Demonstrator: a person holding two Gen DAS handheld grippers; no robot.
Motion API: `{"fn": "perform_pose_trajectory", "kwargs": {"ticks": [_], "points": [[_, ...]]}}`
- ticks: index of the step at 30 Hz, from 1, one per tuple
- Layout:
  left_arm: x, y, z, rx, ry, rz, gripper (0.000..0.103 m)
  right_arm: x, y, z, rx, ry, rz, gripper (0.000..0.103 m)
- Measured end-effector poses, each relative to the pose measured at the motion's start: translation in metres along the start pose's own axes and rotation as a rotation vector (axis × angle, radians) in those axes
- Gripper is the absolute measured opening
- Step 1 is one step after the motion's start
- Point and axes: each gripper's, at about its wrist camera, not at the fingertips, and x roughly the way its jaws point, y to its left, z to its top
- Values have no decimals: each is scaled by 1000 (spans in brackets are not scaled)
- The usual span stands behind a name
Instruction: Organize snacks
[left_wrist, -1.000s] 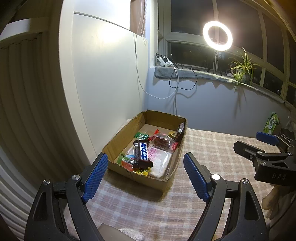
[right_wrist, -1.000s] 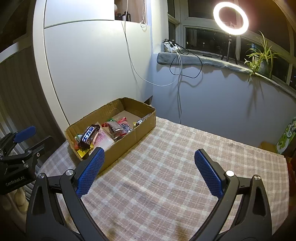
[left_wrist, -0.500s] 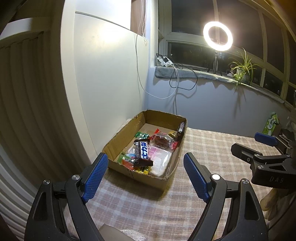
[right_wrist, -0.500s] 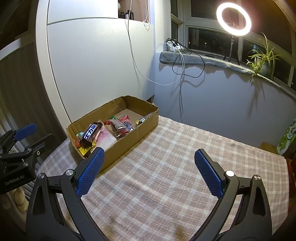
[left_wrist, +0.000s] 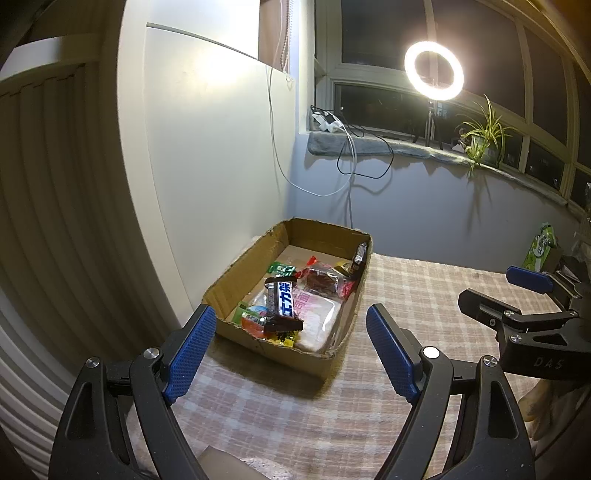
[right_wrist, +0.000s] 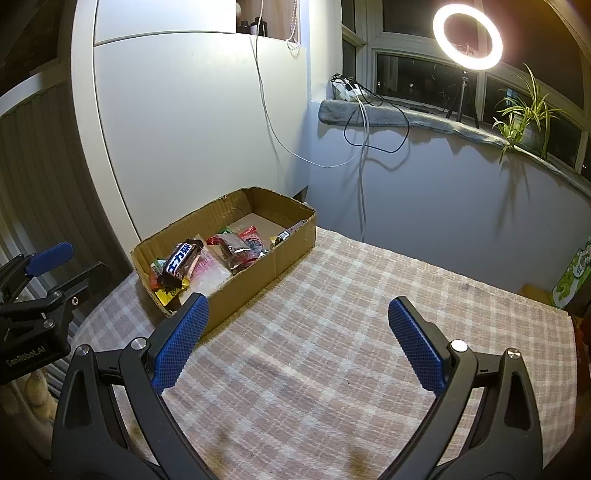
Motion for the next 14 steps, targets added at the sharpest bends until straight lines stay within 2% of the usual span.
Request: {"fn": "perform_pose_trajectory", "kwargs": {"ticks": [14], "points": [[3,-3,-2,12,-11,7,84,5,-6,-4,-2,14,4,100]]}}
